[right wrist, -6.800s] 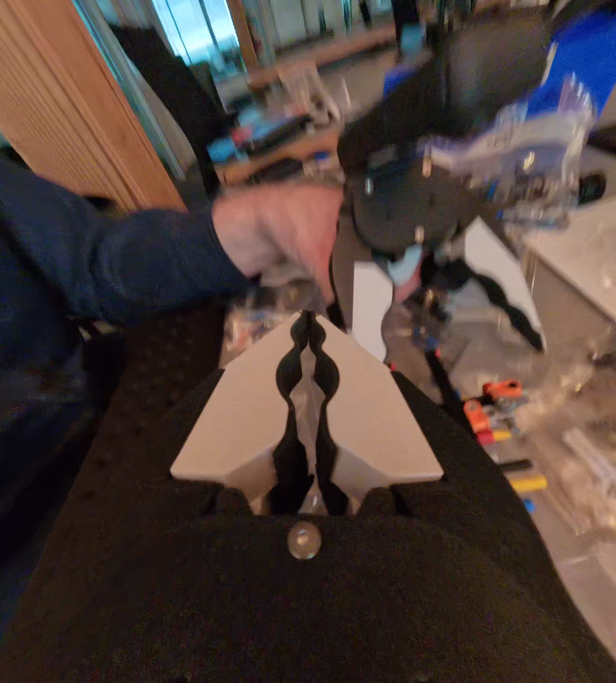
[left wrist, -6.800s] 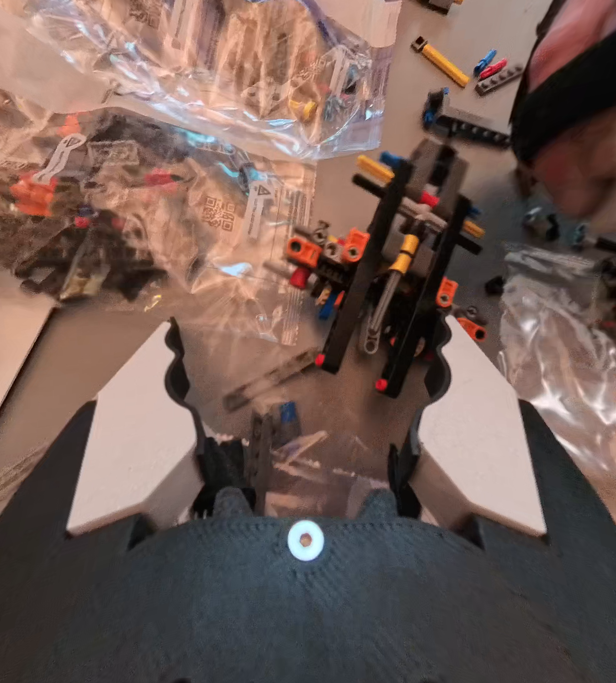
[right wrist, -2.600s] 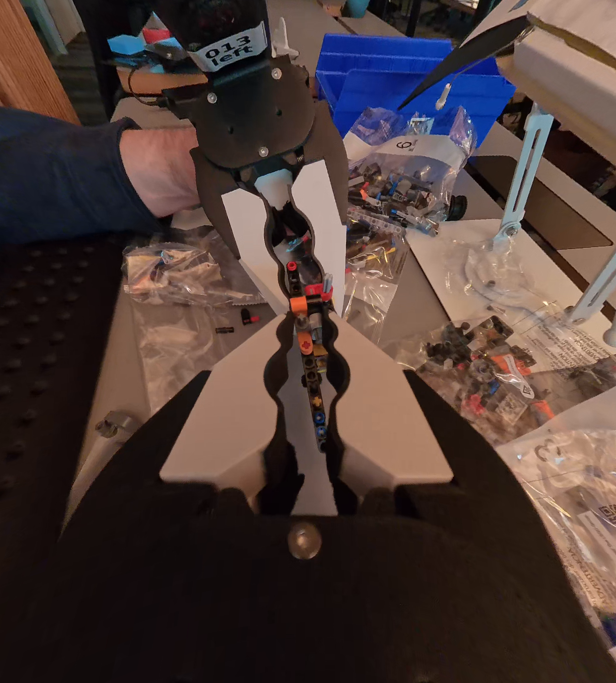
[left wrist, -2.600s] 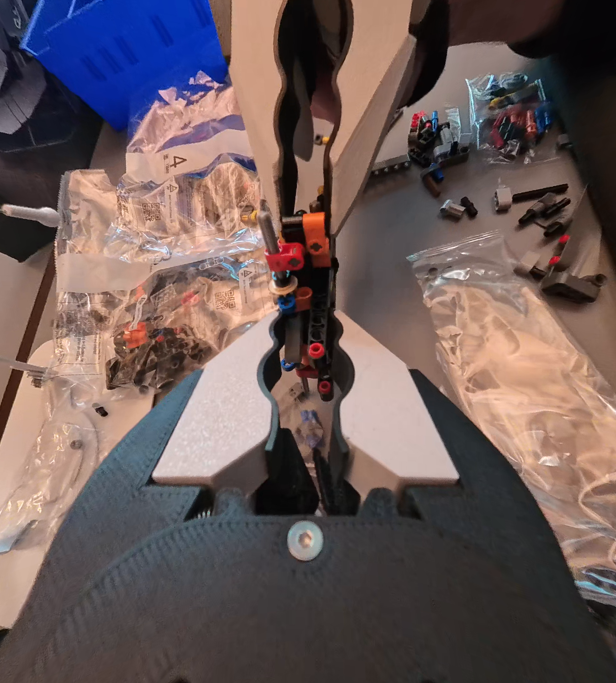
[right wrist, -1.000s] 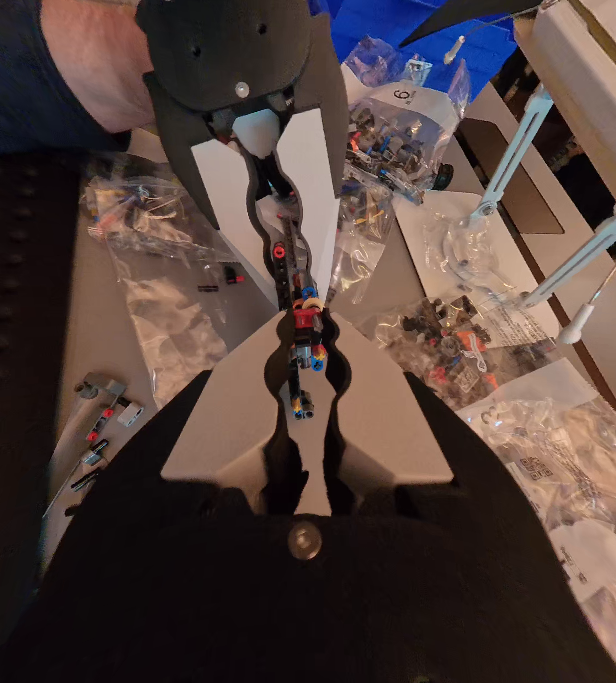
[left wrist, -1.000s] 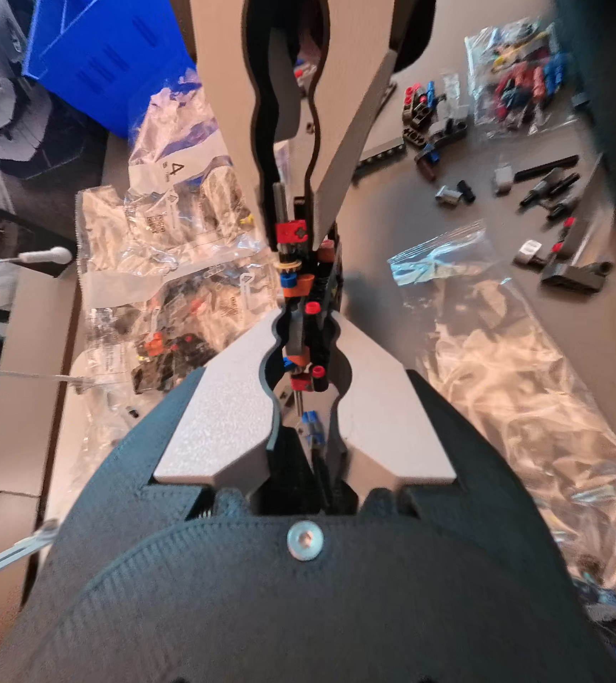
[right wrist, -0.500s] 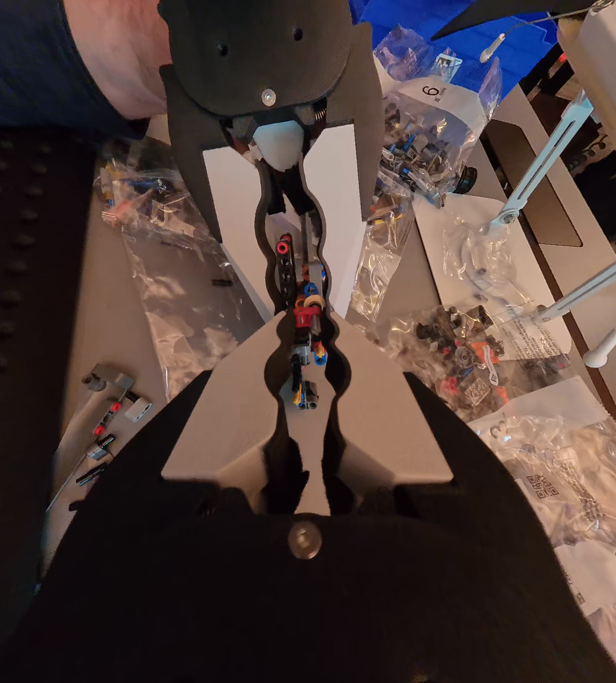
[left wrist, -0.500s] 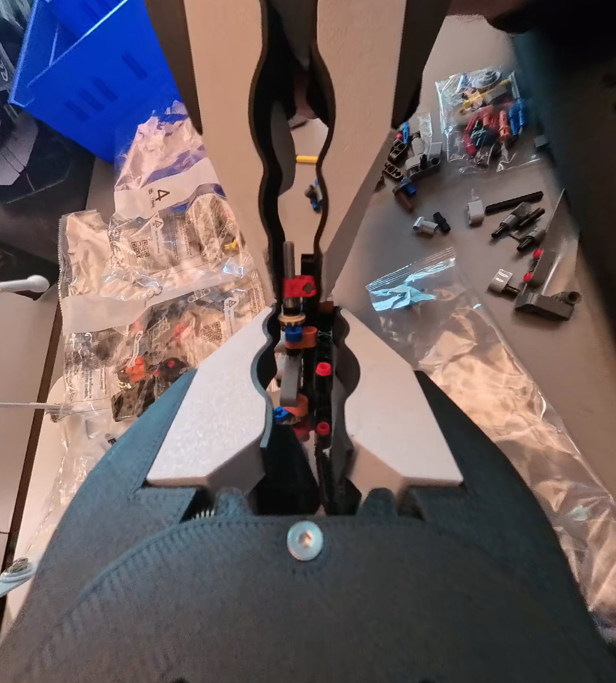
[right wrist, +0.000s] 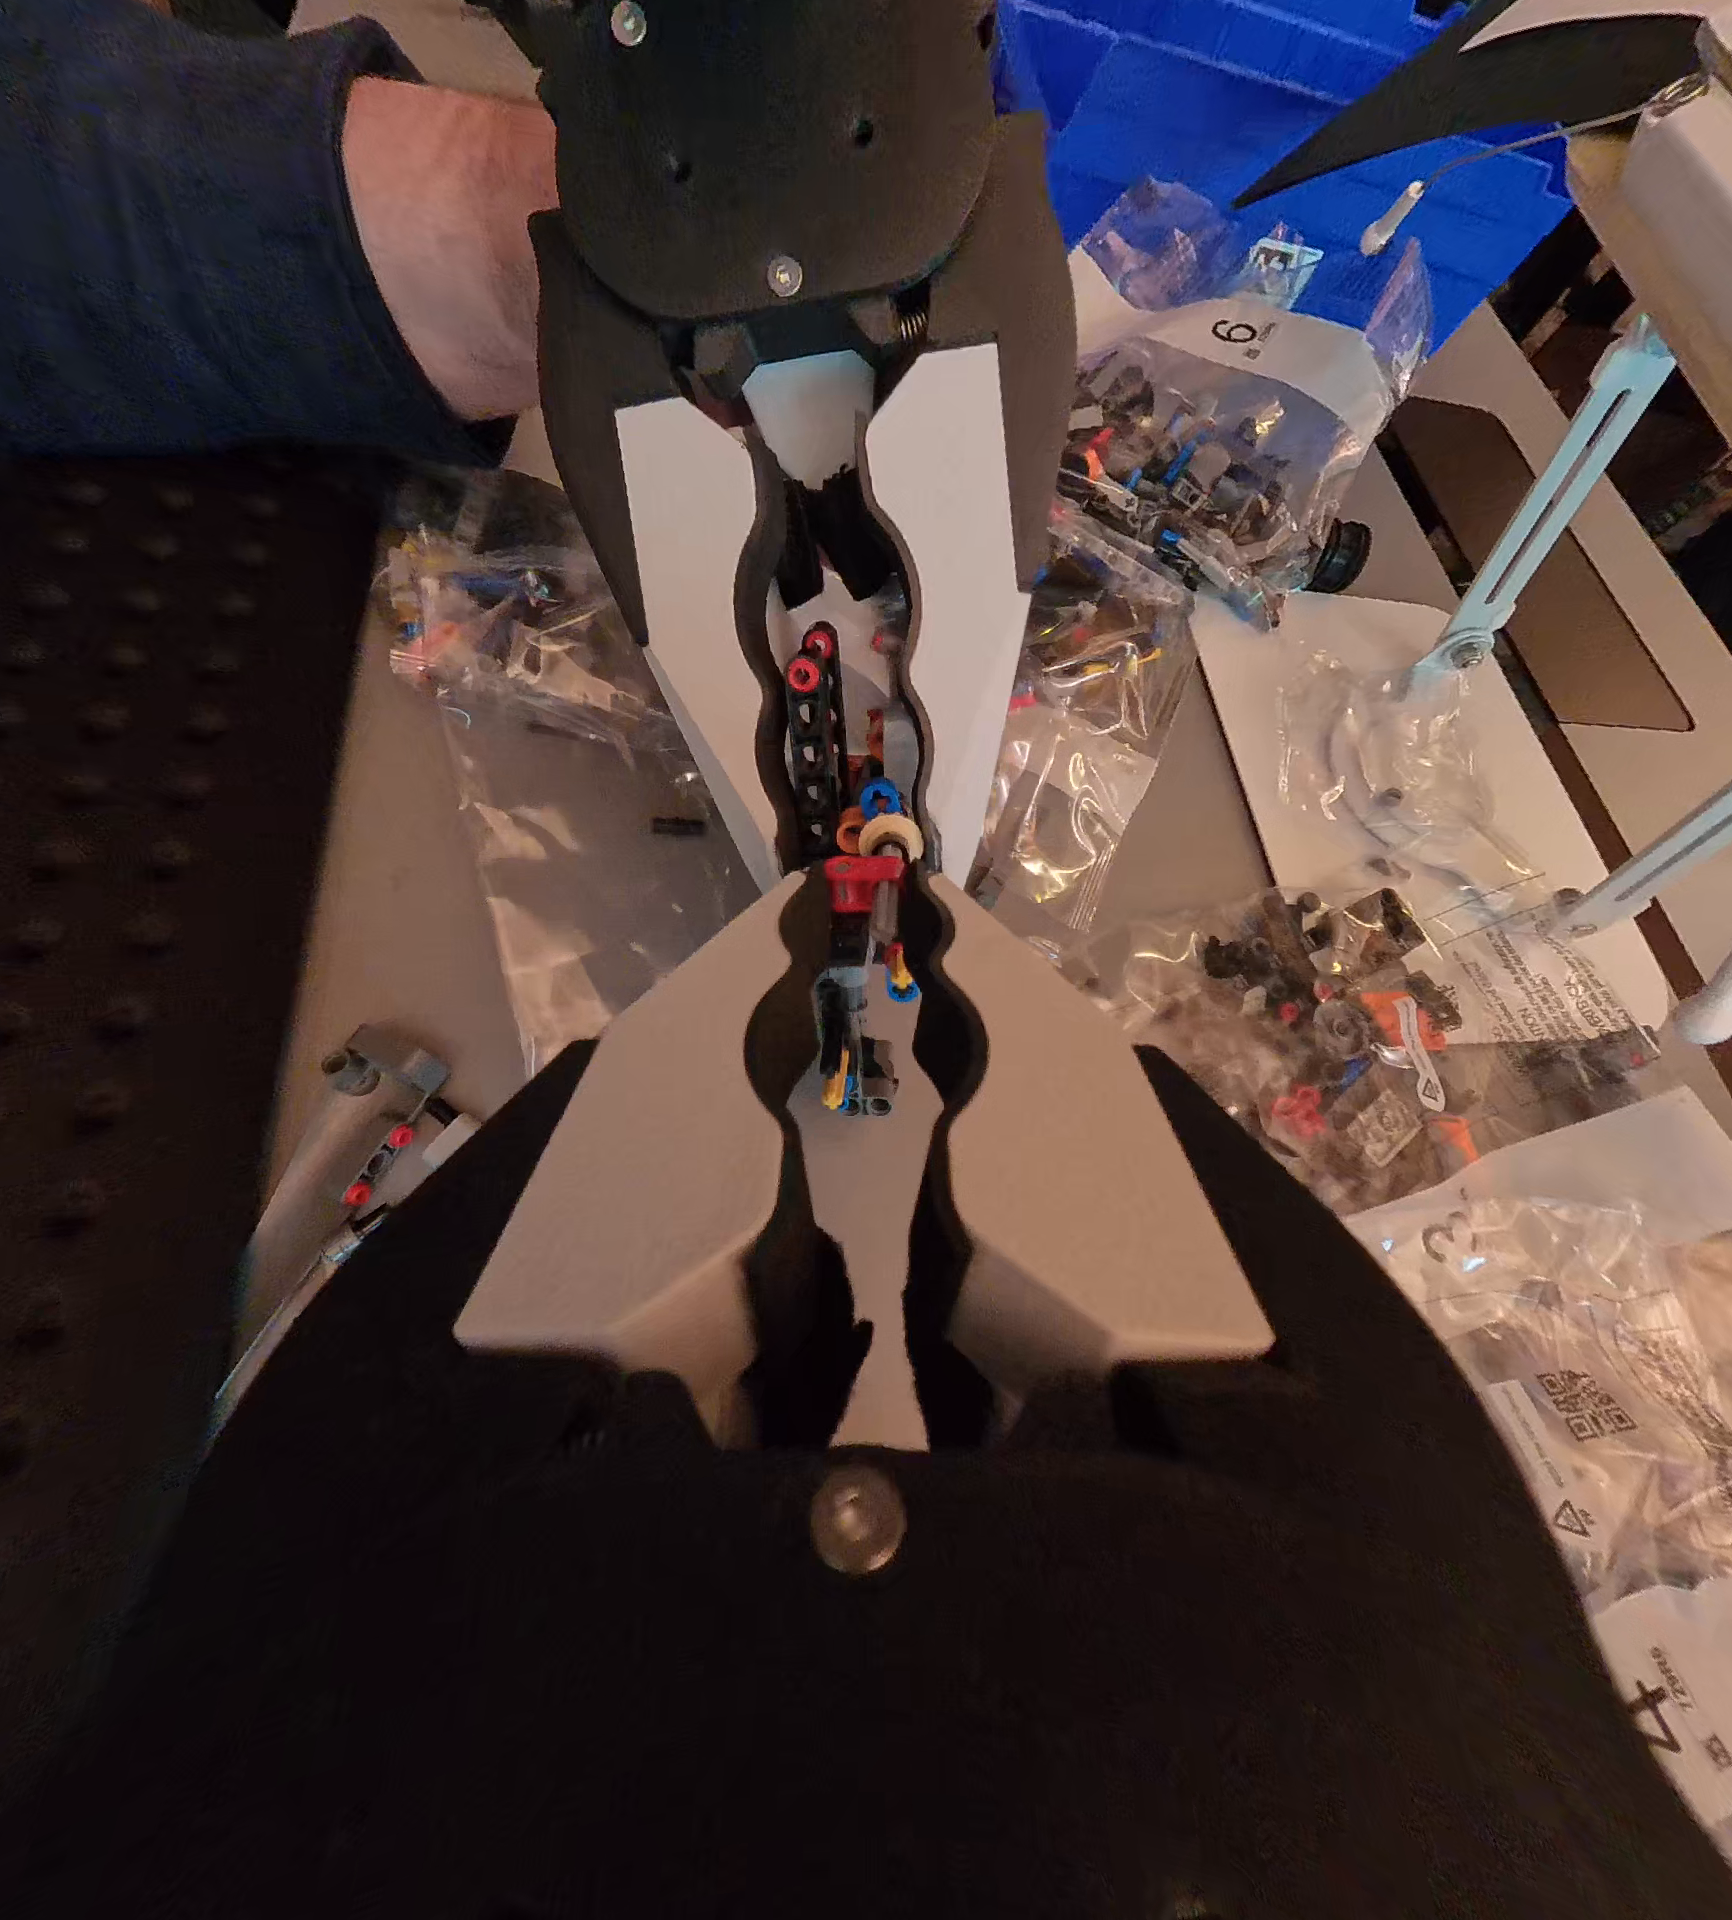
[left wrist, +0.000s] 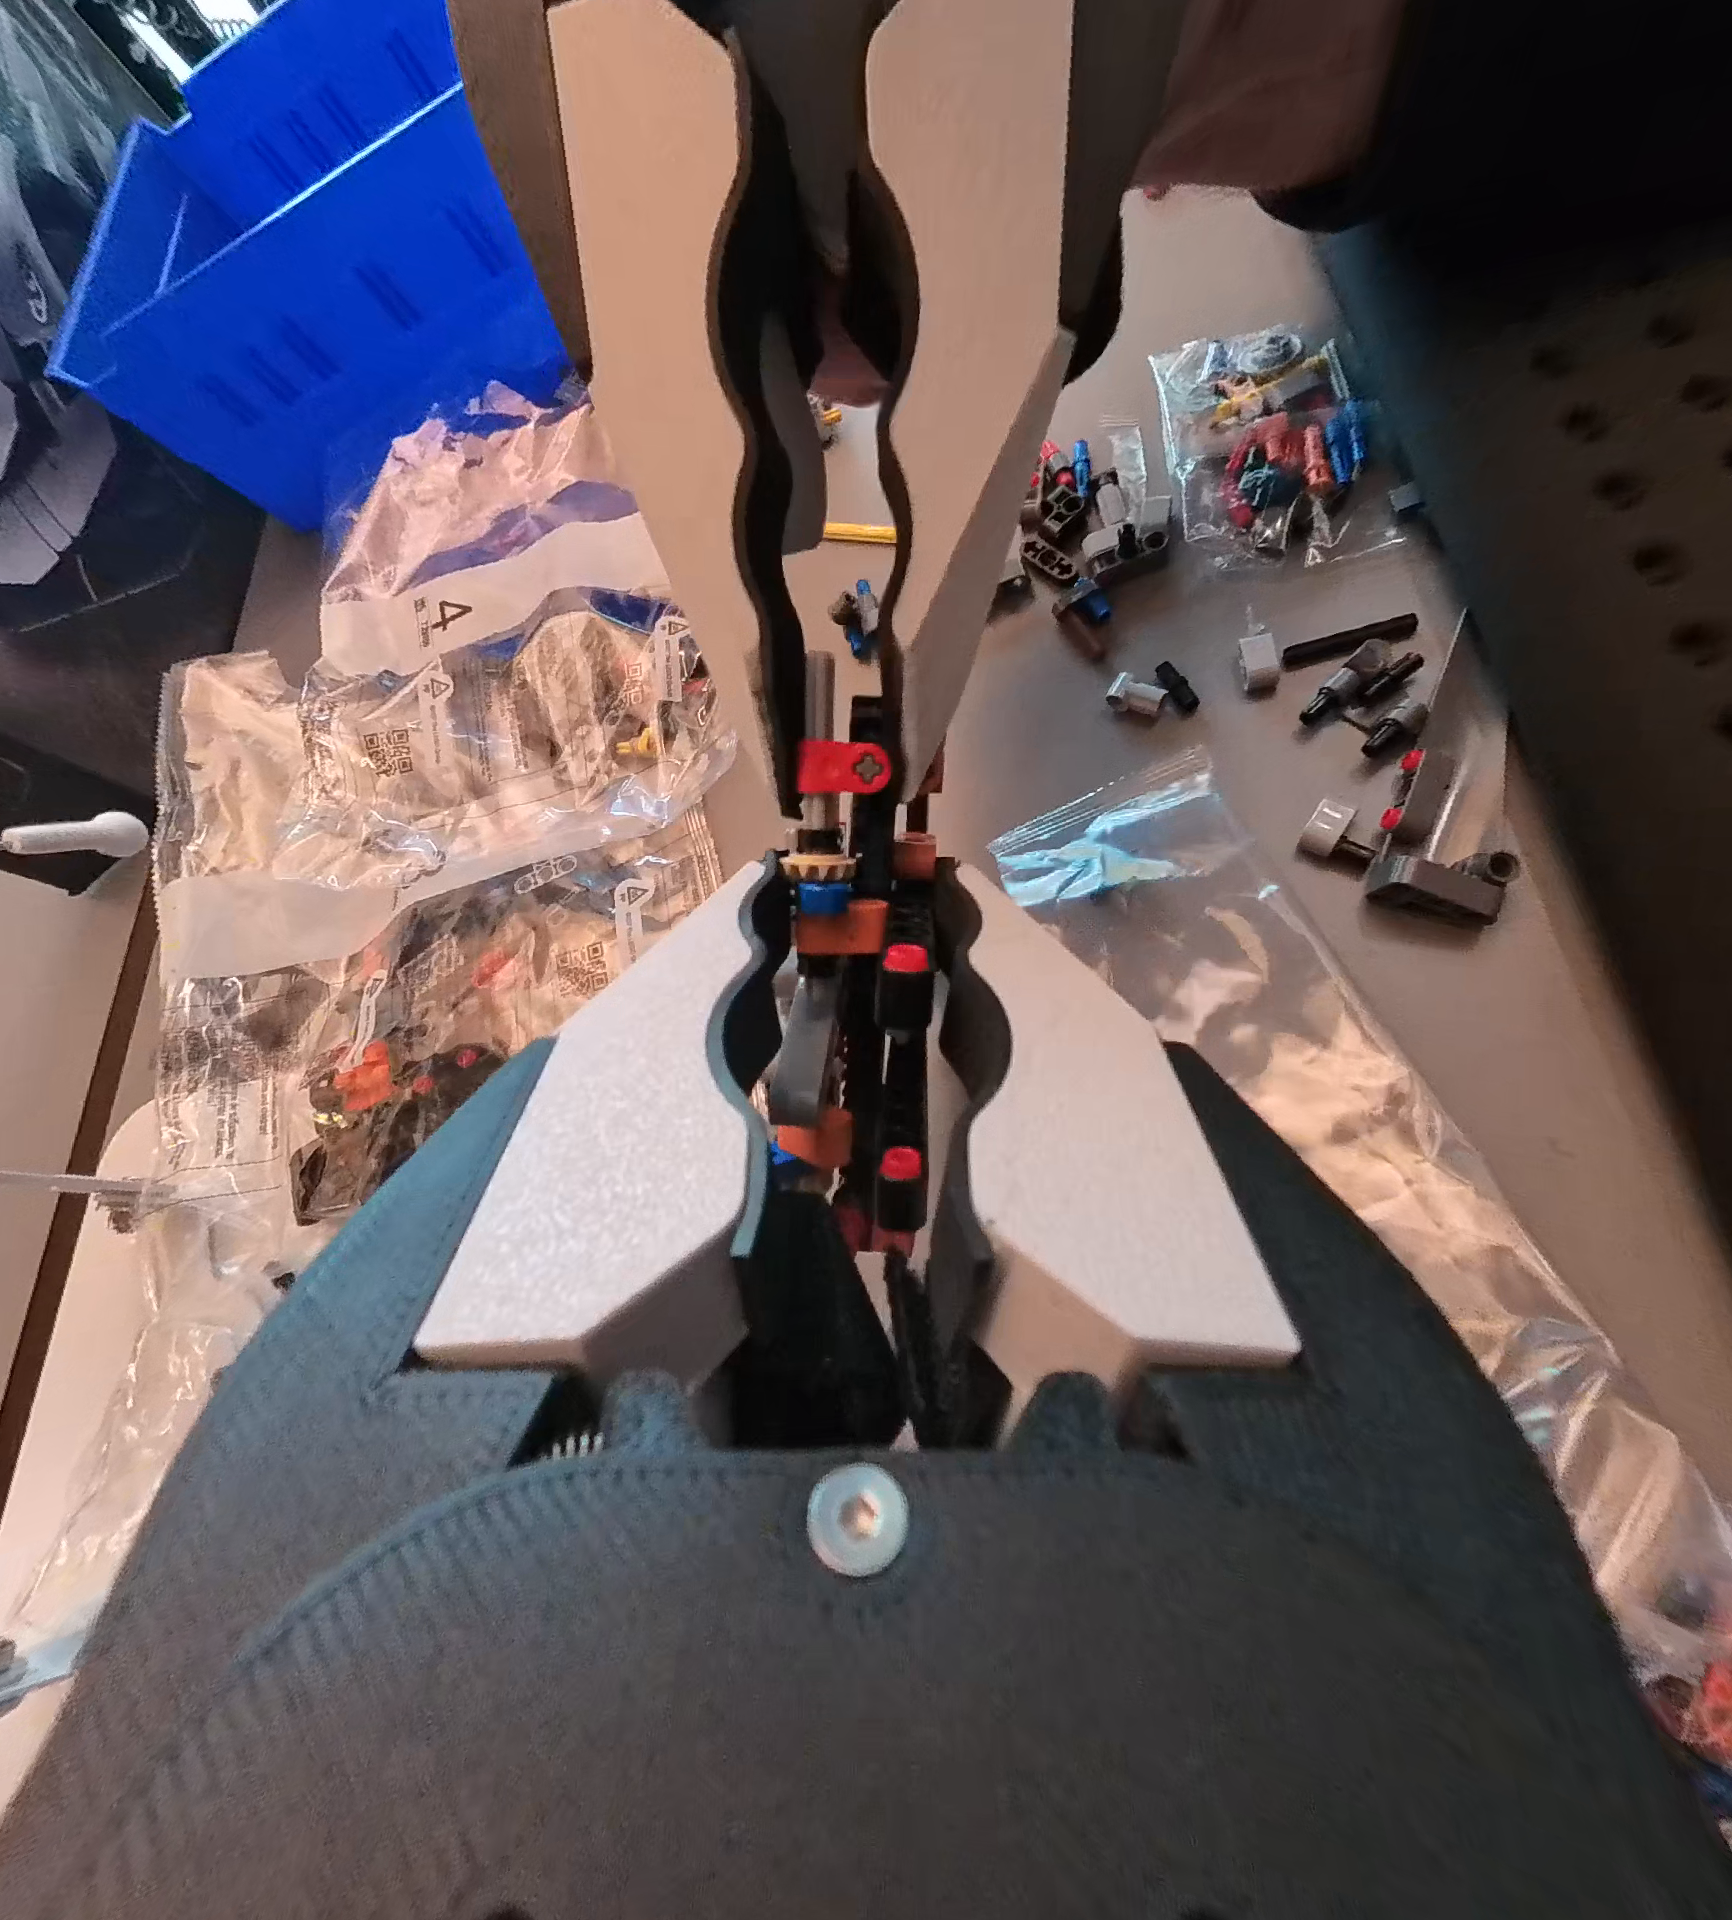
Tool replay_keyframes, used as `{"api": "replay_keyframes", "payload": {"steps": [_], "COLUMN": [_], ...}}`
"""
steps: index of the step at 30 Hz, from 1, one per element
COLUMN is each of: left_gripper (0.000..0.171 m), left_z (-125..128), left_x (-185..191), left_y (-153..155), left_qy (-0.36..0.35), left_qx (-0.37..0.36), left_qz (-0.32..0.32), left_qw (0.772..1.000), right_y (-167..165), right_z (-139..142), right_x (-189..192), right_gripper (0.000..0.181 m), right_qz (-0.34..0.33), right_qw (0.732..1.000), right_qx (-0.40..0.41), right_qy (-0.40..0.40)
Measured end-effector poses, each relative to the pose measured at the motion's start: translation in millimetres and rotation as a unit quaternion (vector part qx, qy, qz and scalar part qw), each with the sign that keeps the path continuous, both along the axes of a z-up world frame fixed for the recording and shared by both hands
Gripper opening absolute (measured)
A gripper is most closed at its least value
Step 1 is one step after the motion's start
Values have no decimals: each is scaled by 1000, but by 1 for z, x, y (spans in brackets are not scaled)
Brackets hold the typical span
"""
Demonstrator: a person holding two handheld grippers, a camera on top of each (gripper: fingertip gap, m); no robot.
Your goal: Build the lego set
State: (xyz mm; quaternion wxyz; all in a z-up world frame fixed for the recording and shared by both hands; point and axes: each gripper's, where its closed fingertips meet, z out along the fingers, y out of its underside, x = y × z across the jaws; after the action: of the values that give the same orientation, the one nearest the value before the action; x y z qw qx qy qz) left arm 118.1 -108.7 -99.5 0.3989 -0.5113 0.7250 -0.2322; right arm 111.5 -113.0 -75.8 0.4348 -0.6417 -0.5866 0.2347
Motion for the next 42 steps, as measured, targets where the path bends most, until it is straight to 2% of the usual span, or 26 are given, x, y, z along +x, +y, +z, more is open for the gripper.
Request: {"api": "replay_keyframes", "payload": {"steps": [7, 10, 12, 17, 20, 26, 28, 31, 34, 37, 42], "left_gripper": [27, 27, 27, 27, 27, 27, 27, 28, 28, 27, 21], "left_z": [4, 4, 3, 6, 12, 9, 7, 7, 17, 26, 12], "left_x": [0, 0, -3, -3, -5, -3, -3, -3, -7, -10, -6], "left_y": [0, 2, 6, 9, 12, 11, 11, 10, 10, 10, 8], "left_qy": [-17, -23, -23, -51, -73, -70, -64, -61, -80, -98, -62], "left_qx": [-18, -35, -41, -78, -93, -84, -77, -84, -88, -87, -61], "left_qz": [-1, 4, 13, 11, 12, 8, 7, 6, 3, 4, 1], "left_qw": [1000, 999, 999, 996, 993, 994, 995, 995, 993, 991, 996], "right_y": [0, 3, 6, 6, 6, 7, 9, 9, 11, 9, 10], "right_z": [4, 5, 5, 4, -5, 2, -4, -6, -14, -12, -14], "right_x": [1, -2, -2, 4, 5, -4, -4, -5, -2, -6, -6], "right_gripper": [11, 12, 13, 33, 34, 26, 14, 14, 14, 14, 14], "right_qz": [2, 0, -4, -7, -11, -12, -17, -20, -28, -21, -27], "right_qw": [1000, 995, 994, 993, 994, 995, 997, 998, 999, 1000, 999], "right_qx": [-16, -73, -82, -91, -94, -73, -62, -45, -31, -20, 1], "right_qy": [21, 65, 78, 74, 51, 65, 46, 28, -4, -3, -24]}}
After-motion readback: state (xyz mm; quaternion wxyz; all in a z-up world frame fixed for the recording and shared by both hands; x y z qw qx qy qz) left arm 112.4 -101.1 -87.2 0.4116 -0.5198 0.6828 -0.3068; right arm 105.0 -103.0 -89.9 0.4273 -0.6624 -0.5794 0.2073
